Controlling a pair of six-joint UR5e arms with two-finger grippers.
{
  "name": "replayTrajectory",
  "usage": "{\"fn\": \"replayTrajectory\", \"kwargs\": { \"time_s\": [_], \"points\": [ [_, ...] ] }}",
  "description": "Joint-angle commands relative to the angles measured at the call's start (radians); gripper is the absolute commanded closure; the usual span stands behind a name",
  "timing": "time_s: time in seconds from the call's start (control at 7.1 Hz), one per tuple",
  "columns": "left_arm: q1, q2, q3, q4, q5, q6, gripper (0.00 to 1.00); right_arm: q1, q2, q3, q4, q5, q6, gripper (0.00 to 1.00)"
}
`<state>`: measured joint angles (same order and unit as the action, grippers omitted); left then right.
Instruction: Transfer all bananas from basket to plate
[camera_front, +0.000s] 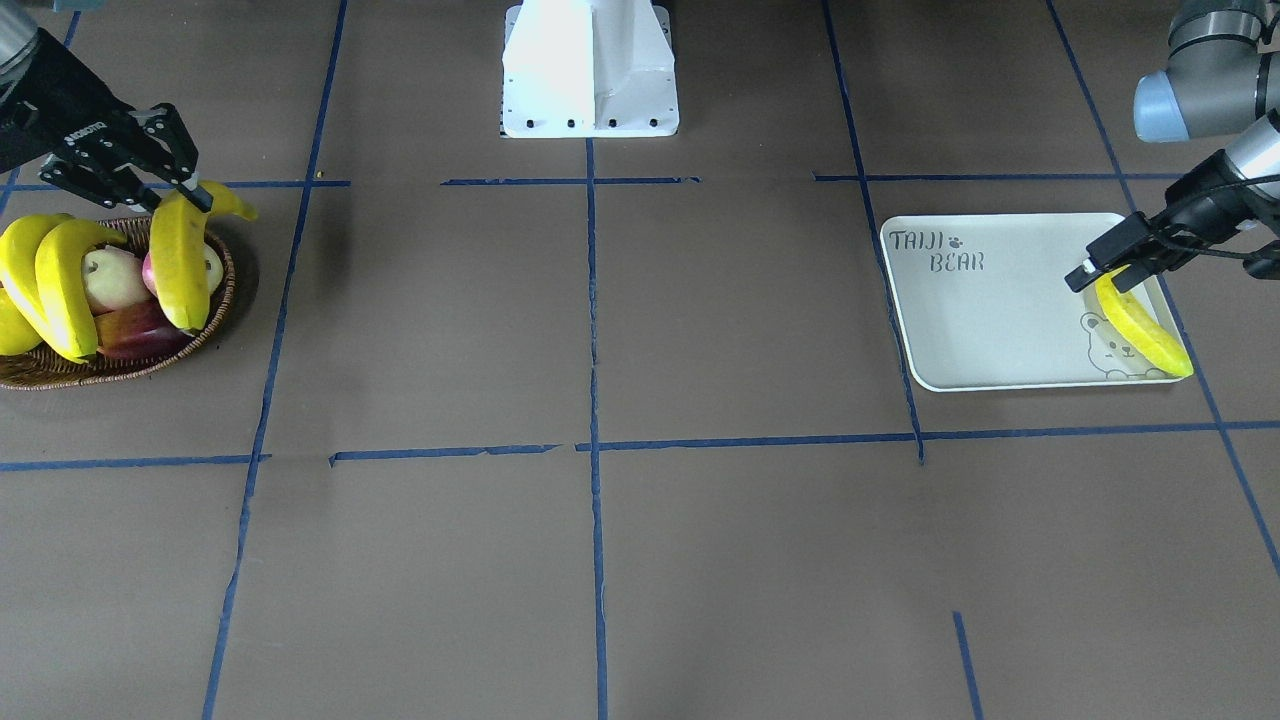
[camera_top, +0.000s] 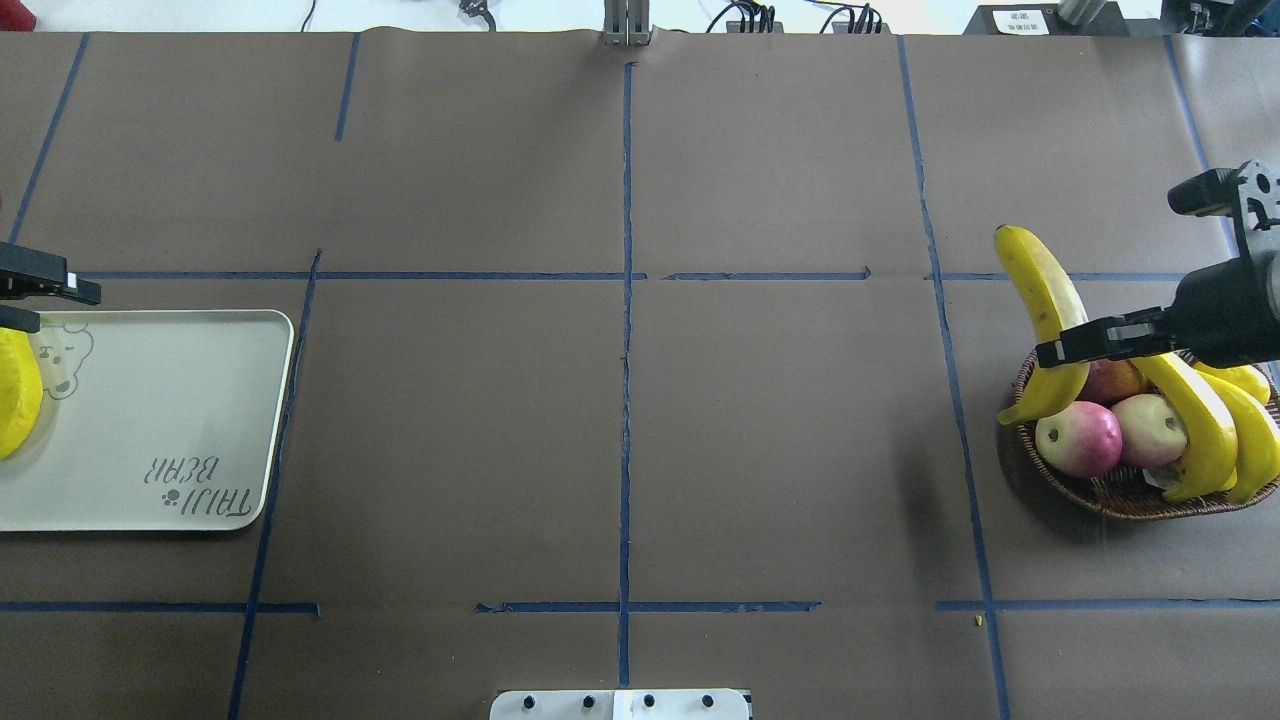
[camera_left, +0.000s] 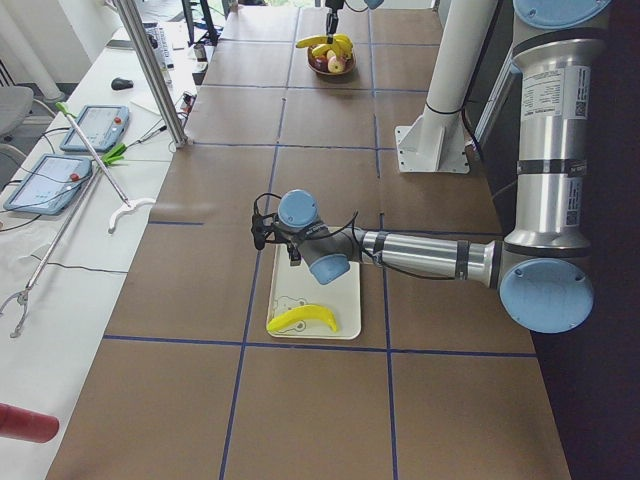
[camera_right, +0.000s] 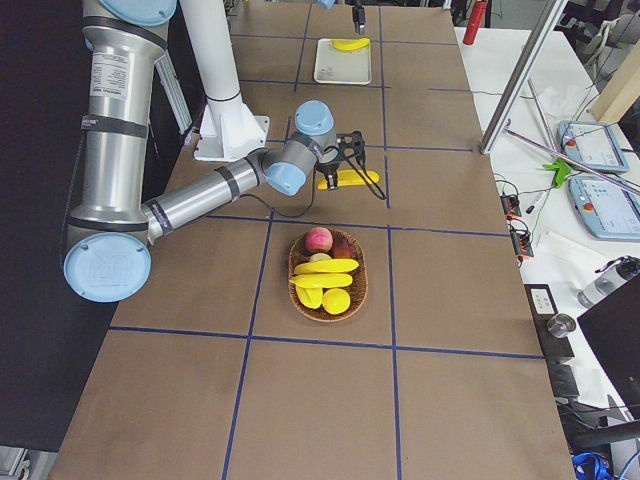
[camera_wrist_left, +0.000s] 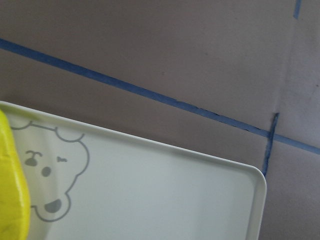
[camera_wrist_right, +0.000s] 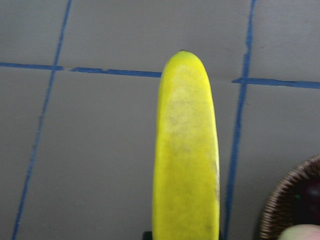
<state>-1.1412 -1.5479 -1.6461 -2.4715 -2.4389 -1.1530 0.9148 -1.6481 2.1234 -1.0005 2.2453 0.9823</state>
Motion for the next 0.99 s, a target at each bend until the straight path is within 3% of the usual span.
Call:
{"fn": "replayTrajectory", "kwargs": {
  "time_s": [0.0,0.14,0.28,0.56,0.85],
  "points": [
    [0.079,-0.125,-0.009,-0.015,0.004,-0.188,0.00,-0.112,0.168,-0.080,0.196,-0.024,0.312,0.97],
    [0.112,-0.176,-0.018,-0.014,0.014,-0.279,0.00,-0.184,0.227,-0.106,0.226,-0.108,0.394,0.97],
    [0.151,-0.211,-0.035,-0.014,0.055,-0.351,0.00,-0.297,0.275,-0.115,0.227,-0.250,0.398,0.97],
    [0.224,-0.326,-0.046,-0.014,0.131,-0.510,0.00,-0.382,0.483,-0.244,0.220,-0.299,0.424,0.97],
    [0.259,-0.392,-0.069,-0.014,0.169,-0.559,0.00,-0.422,0.573,-0.307,0.217,-0.376,0.443,0.97]
  ]
}}
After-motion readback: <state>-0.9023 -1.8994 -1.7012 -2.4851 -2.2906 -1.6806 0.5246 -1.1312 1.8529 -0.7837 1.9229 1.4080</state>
